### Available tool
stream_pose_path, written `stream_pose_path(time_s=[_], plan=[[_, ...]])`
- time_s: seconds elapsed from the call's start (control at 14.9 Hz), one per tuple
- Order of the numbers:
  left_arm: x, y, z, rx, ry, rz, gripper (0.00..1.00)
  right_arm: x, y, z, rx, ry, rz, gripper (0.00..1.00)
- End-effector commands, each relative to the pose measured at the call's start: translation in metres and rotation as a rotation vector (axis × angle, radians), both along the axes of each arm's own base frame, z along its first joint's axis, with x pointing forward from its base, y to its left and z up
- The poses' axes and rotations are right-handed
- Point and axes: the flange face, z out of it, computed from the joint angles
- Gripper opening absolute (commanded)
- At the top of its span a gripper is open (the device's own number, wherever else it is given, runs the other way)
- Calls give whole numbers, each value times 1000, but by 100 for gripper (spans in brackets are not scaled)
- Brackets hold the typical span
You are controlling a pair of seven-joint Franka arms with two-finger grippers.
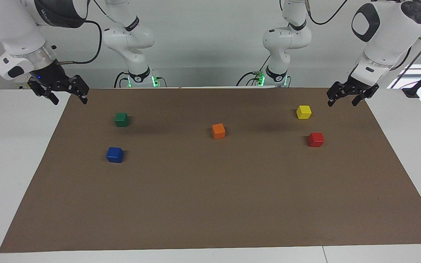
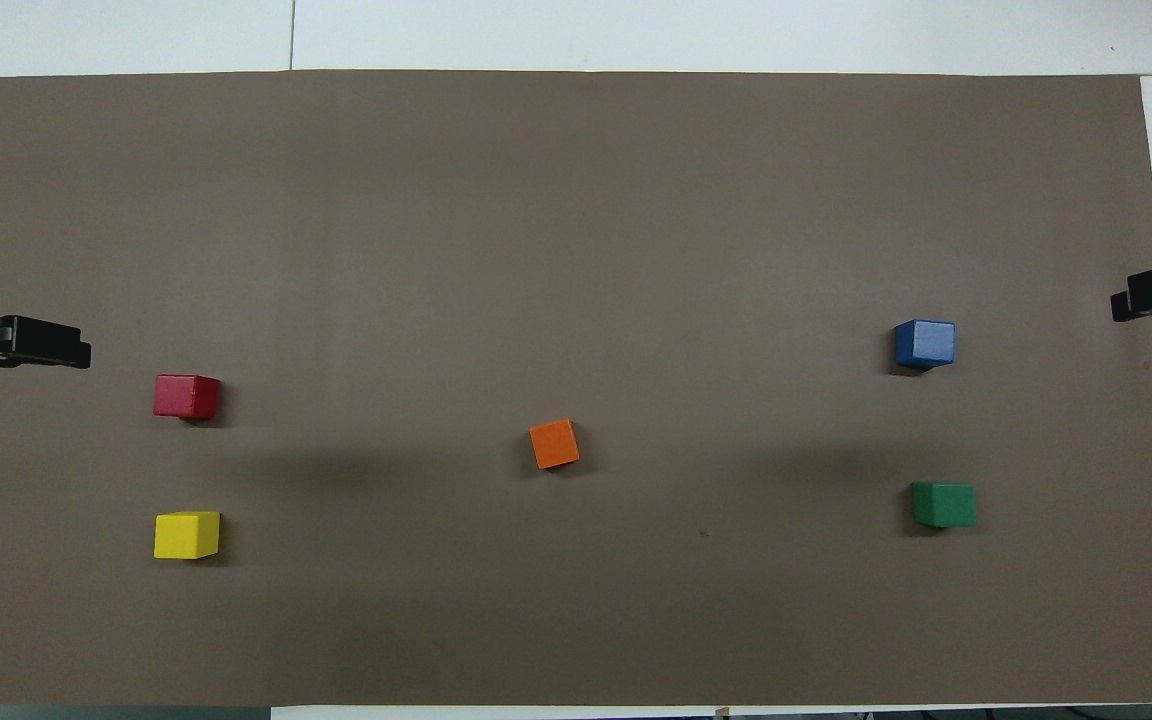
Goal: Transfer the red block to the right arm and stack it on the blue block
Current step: 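Reach the left gripper to the red cube while the right gripper advances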
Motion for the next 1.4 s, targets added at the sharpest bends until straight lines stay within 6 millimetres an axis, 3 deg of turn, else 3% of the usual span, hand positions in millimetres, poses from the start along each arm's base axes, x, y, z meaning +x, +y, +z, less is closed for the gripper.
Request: stream_pose_path(time_s=[0.0,0.2,0.33,0.47,0.74,1.0,1.34], plan=[[-17,7,-33,15,-27,-49,100,-17,0,-16,102,-21,19,100],[-11,14,-70,16,-25,-61,100,-28,11,-46,238,-67,-22,100],[-8,14,-97,16,-27,-62,100,-34,18,-55,272,-88,-32,100],[-6,14,-117,18,-42,-61,100,-38,24,-62,417,-88,-70,100],[3,15,-155,16,-10,-61,100,-57,10,-95,631,-120,20,100],[8,16,-181,18,-5,-62,100,-73,5,-124,893,-149,65,100],[2,14,-208,21,-25,-65,100,-82,35,-161,1187,-159,46,100]])
